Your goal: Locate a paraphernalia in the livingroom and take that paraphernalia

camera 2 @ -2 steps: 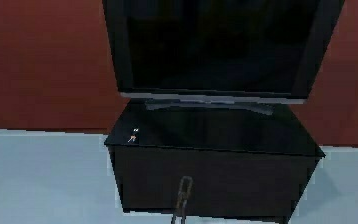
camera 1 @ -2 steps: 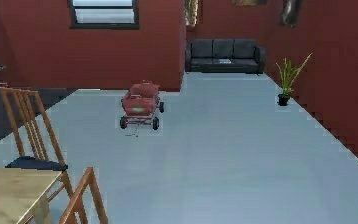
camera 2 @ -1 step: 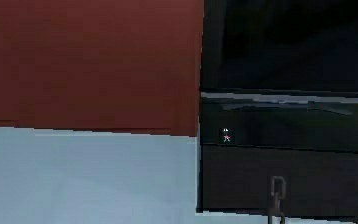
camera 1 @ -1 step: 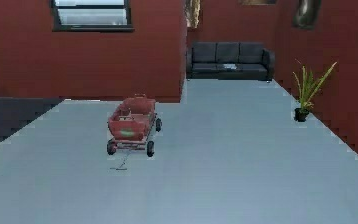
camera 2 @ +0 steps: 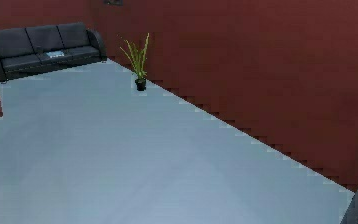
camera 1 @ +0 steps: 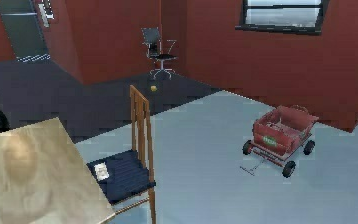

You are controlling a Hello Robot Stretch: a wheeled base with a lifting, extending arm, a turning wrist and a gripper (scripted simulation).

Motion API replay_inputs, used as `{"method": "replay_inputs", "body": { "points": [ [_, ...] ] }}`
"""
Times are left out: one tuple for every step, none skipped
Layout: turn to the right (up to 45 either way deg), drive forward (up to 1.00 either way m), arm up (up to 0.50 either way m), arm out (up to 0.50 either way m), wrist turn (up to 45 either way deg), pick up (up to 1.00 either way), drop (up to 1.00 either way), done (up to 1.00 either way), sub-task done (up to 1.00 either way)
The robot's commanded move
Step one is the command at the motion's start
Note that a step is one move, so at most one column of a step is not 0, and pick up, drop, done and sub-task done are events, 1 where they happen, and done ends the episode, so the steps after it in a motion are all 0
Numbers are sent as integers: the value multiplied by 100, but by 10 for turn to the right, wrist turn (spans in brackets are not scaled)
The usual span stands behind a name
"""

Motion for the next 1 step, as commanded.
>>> {"method": "replay_inputs", "body": {
  "points": [
    [0, 20, 0, 0, 0, 0, 0, 0, 0]
  ]
}}
